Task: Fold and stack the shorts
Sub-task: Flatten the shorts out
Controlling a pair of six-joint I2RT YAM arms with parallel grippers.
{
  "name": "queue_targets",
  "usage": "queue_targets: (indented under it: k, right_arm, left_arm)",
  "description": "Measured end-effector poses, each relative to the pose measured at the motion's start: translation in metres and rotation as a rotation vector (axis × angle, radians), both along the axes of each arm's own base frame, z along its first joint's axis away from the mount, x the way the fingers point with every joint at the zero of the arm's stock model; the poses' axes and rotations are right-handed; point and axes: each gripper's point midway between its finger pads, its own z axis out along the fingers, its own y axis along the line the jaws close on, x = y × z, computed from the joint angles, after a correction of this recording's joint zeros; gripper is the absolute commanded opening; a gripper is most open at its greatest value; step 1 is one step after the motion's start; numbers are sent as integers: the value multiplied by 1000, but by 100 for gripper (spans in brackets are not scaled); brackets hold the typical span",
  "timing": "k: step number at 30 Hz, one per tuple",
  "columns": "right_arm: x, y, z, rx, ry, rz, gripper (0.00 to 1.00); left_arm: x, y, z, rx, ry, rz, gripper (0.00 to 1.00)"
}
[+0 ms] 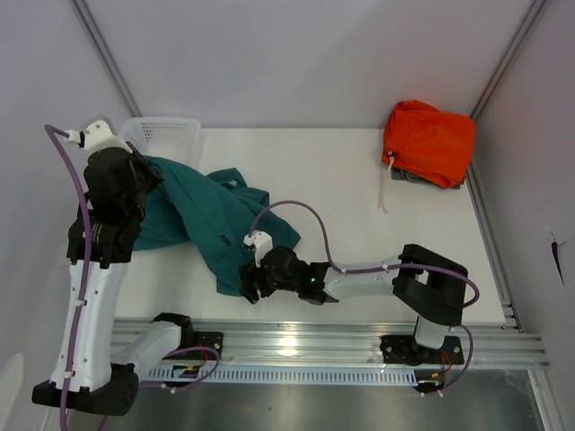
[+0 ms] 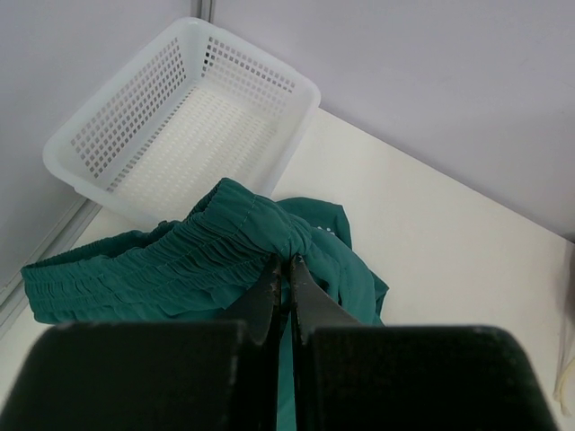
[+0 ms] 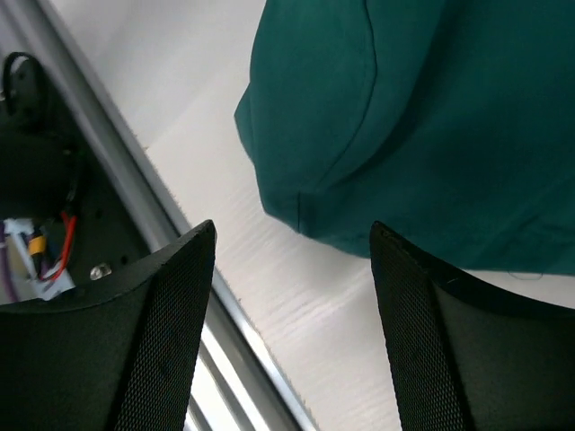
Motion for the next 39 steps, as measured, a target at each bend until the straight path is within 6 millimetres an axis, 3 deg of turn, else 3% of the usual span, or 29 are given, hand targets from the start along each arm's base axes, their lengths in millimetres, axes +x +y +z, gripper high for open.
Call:
queue_targets:
  k: [4, 8, 13, 16, 18, 21, 23, 26, 28, 32, 39]
  right_arm:
    - [6, 12, -16, -70, -47, -33, 72]
    - [11, 7, -46, -167, -60, -54, 70]
    - [20, 13, -48, -197, -91, -88, 65]
    - [22, 14, -51, -213, -117, -94, 55]
    - [22, 17, -52, -224, -134, -96, 31]
    - [23, 21, -54, -242, -154, -100, 8]
    - [22, 20, -55, -250, -158, -101, 1]
    - [22, 13, -53, -264, -175, -104, 0]
    - [21, -4, -50, -289, -184, -99, 0]
    - [35, -46, -18, -285, -198, -124, 0]
    - [106, -122, 114, -88, -301, -318, 0]
  left_arm:
    - [0, 0, -1, 1, 4, 0, 0]
    - [-1, 0, -2, 2, 8, -1, 0]
    - [-2, 0, -4, 3, 18, -1, 0]
    - [-2, 0, -4, 4, 19, -1, 0]
    - [-2, 0, -4, 4, 19, -1, 0]
    - [-2, 0, -5, 4, 21, -1, 0]
    - [-1, 0, -5, 4, 24, -1, 0]
    - [1, 0, -8, 5, 33, 0, 0]
    - [4, 0, -10, 6, 41, 0, 0]
    - [13, -2, -13, 7, 64, 0, 0]
    - [44, -13, 8, -26, 52, -37, 0]
